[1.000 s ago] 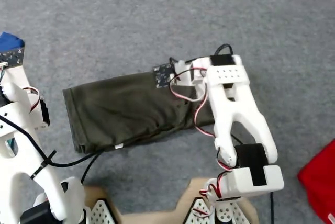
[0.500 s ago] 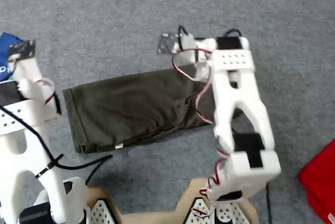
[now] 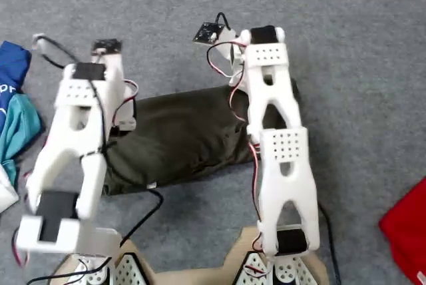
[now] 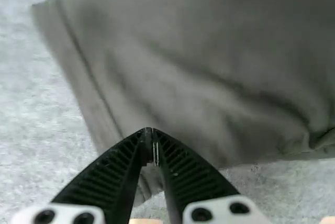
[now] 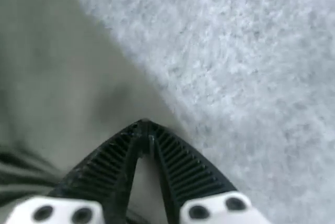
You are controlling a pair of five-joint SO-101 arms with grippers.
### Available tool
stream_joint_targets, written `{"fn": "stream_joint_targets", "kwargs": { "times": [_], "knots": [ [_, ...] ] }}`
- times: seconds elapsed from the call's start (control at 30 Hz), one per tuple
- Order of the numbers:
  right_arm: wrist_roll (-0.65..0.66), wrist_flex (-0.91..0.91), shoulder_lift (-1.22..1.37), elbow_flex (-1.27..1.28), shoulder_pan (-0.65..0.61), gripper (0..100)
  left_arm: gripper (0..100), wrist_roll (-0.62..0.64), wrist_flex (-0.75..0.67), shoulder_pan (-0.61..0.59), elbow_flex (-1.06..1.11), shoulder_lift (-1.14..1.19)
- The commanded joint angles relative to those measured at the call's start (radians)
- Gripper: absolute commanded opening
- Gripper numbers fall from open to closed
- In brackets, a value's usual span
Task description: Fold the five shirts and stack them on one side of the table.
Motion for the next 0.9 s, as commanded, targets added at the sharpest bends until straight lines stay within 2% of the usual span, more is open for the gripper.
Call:
{"fn": "stream_joint_targets", "kwargs": {
  "times": [0.0, 0.1, 0.23, 0.43, 0.57, 0.77, 0.87],
  "knots": [
    [0.005, 0.063, 0.134, -0.317, 0.025, 0.5, 2, -0.018, -0.026, -0.009, -0.075, 0.117],
    [0.040, 0.095, 0.194, -0.420, 0.041, 0.5, 2, -0.054, -0.018, -0.025, -0.087, 0.228],
    [0.049, 0.080, 0.216, -0.420, 0.059, 0.5, 2, -0.074, -0.006, -0.057, -0.077, 0.308],
    [0.049, 0.061, 0.213, -0.420, 0.087, 0.5, 2, -0.133, -0.005, -0.141, -0.107, 0.314],
    [0.049, 0.077, 0.188, -0.420, 0.076, 0.5, 2, -0.170, 0.000, -0.147, -0.146, 0.314],
    [0.049, 0.141, 0.070, -0.418, 0.033, 3.8, 2, -0.178, 0.146, -0.167, -0.313, 0.314],
    [0.011, 0.149, 0.018, -0.418, 0.019, 7.1, 2, -0.250, 0.221, -0.213, -0.399, 0.317]
  ]
}}
